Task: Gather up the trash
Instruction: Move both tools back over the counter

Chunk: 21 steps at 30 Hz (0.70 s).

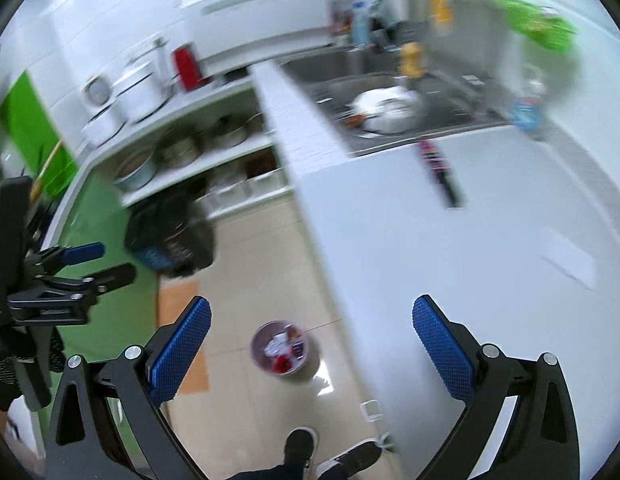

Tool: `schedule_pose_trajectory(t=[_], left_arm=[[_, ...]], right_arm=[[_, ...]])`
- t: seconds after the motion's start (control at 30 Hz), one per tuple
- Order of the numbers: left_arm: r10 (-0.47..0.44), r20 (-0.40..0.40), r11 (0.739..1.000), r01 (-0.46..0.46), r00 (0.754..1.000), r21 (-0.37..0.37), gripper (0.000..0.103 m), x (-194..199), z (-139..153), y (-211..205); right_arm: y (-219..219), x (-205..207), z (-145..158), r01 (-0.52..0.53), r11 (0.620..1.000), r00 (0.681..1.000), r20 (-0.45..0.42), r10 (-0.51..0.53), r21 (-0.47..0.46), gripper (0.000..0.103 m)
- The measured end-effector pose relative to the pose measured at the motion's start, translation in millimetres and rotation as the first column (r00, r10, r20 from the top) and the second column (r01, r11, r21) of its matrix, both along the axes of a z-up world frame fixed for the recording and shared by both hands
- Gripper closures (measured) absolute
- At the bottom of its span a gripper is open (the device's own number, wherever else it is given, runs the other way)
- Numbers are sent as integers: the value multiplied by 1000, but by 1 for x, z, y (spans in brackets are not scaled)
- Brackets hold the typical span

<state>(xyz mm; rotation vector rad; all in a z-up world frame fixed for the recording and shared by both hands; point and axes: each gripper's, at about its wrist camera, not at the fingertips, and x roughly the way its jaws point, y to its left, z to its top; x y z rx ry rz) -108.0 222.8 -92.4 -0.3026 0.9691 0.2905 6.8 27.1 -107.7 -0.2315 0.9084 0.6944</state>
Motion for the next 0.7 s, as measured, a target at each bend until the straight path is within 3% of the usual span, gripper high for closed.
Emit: schedule_pose_trajectory(t=[0.37,0.7], left_arm=[[-199,32,980,199,980,-9,3,96,18,-87],[-245,-5,969,245,970,-18,3,192,5,-137]], right_arm=[[-124,47,29,262,965,964,46,-263,16,6],[-173,83,23,299,954,954,21,-300,24,6]])
